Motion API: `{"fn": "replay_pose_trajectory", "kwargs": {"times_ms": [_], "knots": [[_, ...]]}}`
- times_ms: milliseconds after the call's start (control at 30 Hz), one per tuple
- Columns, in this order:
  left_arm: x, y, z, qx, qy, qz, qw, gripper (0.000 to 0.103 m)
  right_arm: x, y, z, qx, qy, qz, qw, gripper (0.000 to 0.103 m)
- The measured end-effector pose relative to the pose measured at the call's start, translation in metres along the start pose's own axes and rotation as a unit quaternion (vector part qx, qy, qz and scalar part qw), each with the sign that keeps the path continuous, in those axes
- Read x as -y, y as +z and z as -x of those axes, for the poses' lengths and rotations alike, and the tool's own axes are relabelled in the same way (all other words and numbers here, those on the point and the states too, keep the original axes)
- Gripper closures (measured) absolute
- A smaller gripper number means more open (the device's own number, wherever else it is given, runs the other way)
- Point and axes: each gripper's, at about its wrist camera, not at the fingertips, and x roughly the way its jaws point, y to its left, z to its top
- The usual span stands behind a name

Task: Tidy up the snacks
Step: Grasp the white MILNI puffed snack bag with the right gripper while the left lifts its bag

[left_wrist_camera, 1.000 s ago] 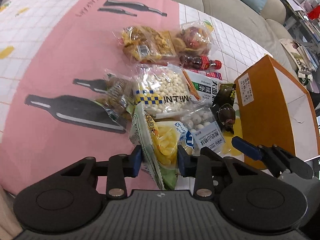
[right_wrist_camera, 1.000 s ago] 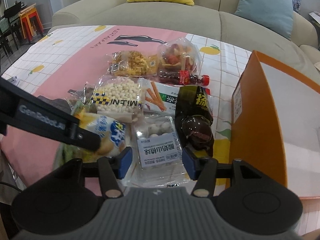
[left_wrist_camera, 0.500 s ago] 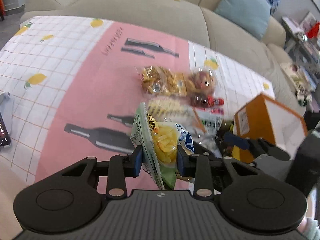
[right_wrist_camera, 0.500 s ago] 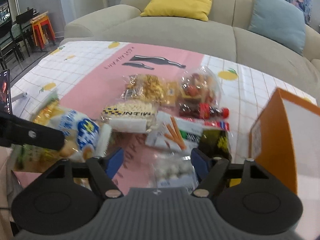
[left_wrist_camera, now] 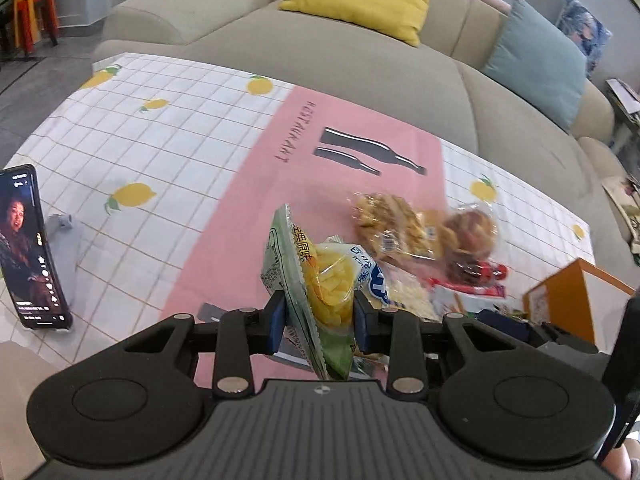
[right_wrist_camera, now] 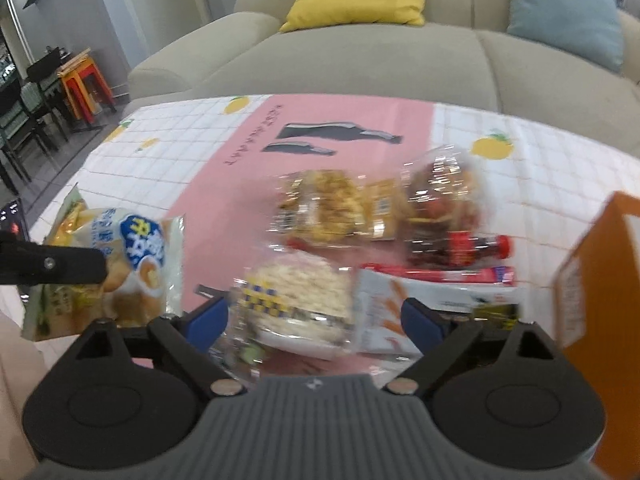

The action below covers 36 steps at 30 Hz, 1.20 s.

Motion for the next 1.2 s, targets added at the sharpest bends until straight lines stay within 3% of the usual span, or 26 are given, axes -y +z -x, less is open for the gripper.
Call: {"fn": "replay_pose_trajectory", "kwargs": {"times_ms": [300, 467, 667, 833, 1200], "knots": [[-0.004, -0.004, -0.013, -0.014, -0.003, 0.009, 0.9999, 0.065, 0.009, 0.006, -0.05, -0.08, 0.014, -0.107, 0.991, 0.012], [-0.001, -0.005, -0.014, -0.017, -0.008, 0.008, 0.9998, 0.065, 0.02, 0.002, -0.053, -0.09, 0.027, -0.143, 0.985, 0.025], [0.004, -0.005, -0.007, -0.011, -0.012, 0.006, 0.9998, 0.065, 0.02, 0.004, -0.028, -0.064, 0.033, -0.142, 0.987, 0.027], [0.012, -0.006, 0.005, -0.001, -0.019, -0.002, 0.9998, 0.065, 0.027, 0.005, 0.003, -0.033, 0.013, -0.132, 0.991, 0.028], [0.06, -0.008, 0.047, 0.024, -0.073, -0.044, 0.9961, 0.065, 0.051, -0.006, 0.105, 0.03, -0.013, -0.079, 0.996, 0.029]]}}
